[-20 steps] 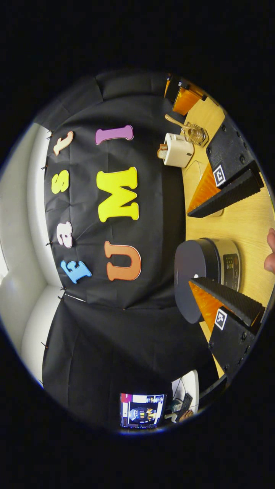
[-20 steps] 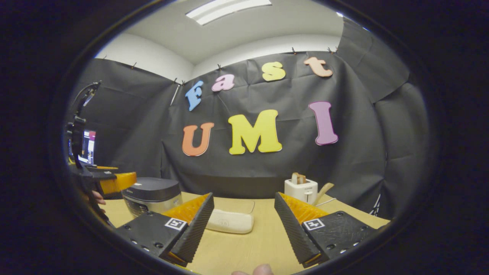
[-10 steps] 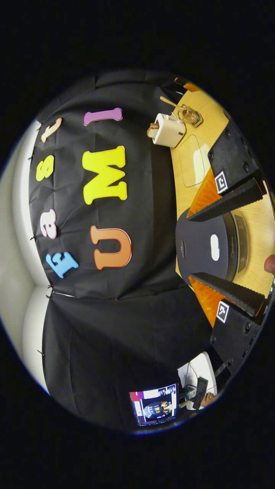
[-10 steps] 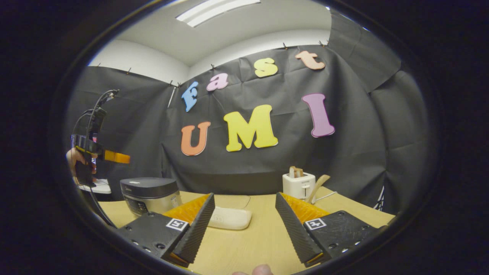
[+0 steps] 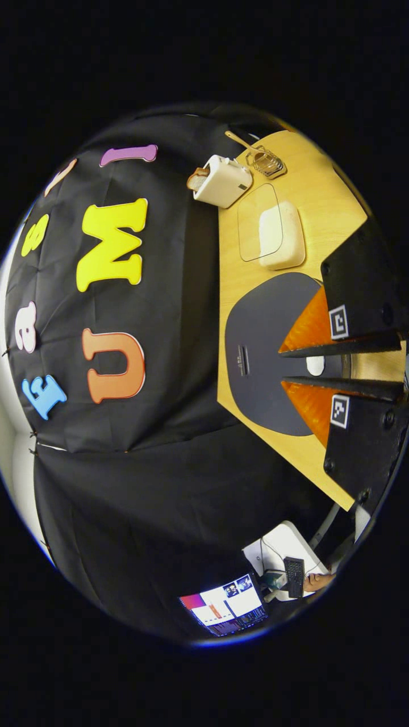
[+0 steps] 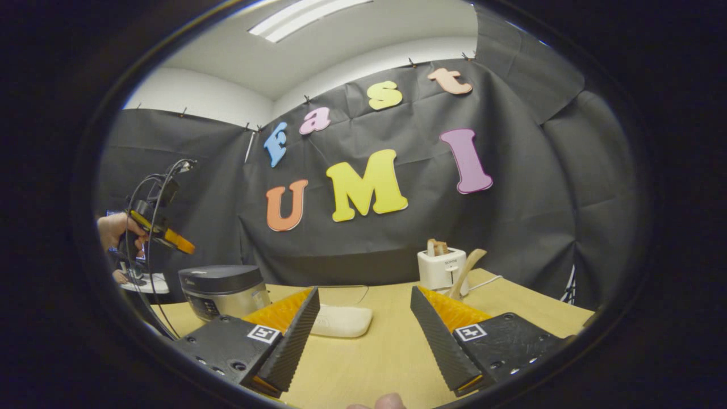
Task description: Close the left gripper, press the button to open the rice cooker; take a wooden spoon from the chopstick holder with the right hand, scoop a spoonful of rice and pour it into the rice cooker, then put the wooden spoon back into the chopstick holder.
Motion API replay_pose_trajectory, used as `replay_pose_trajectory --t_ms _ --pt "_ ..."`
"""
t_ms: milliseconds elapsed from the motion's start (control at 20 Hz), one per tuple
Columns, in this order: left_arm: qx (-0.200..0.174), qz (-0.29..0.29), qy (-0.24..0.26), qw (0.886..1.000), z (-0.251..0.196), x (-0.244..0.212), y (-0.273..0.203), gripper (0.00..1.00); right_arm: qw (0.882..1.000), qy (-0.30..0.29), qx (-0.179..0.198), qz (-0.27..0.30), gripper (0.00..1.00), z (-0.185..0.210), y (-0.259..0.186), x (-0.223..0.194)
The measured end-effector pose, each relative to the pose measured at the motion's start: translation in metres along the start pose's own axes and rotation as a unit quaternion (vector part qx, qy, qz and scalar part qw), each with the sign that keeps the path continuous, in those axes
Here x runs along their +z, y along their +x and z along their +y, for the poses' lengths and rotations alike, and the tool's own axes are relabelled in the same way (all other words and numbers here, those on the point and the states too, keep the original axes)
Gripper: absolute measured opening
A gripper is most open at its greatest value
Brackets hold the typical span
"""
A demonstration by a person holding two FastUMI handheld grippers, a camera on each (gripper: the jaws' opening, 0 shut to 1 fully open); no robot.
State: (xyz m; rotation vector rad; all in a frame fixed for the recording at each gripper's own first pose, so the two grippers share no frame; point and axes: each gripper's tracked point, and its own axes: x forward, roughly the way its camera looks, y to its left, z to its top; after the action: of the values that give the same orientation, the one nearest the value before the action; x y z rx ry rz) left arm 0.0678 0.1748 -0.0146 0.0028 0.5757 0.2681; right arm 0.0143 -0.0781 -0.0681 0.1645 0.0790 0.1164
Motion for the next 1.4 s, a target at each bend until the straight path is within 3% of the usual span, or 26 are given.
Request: replay_pose_trajectory --t_ms 100,150,200,250,900,1050,1100,1400 --pt "-0.006 0.035 -0.004 0.999 -0.002 -0.011 0.005 0.11 1.0 0.004 0.0 0.0 0.92 -0.002 -0.001 -0.001" --pt "-0.012 0.052 -0.011 0.999 -0.005 -0.017 0.008 0.08 1.0 0.004 0.0 0.0 0.96 -0.003 -0.001 0.0" --pt "-0.016 0.068 -0.017 0.997 -0.007 -0.023 0.011 0.03 1.0 0.004 -0.001 -0.001 0.92 -0.005 -0.001 0.001" --pt "-0.018 0.083 -0.021 0.996 -0.01 -0.028 0.013 0.03 1.0 0.003 -0.002 -0.003 0.96 -0.006 -0.001 0.001" --pt "0.01 0.105 -0.038 0.994 -0.01 -0.041 0.02 0.03 0.999 0.046 -0.012 0.019 0.96 -0.029 0.011 -0.013" --pt "0.02 0.094 -0.022 0.995 -0.01 -0.04 0.026 0.04 0.998 0.059 -0.01 0.024 0.96 -0.031 0.012 -0.014" --pt "0.022 0.087 -0.016 0.996 -0.011 -0.037 0.024 0.03 0.998 0.058 -0.011 0.022 0.92 -0.032 0.011 -0.012" --pt "0.031 0.07 -0.021 0.997 -0.01 -0.025 0.02 0.03 0.998 0.056 -0.018 0.003 0.95 -0.035 0.002 0.0"
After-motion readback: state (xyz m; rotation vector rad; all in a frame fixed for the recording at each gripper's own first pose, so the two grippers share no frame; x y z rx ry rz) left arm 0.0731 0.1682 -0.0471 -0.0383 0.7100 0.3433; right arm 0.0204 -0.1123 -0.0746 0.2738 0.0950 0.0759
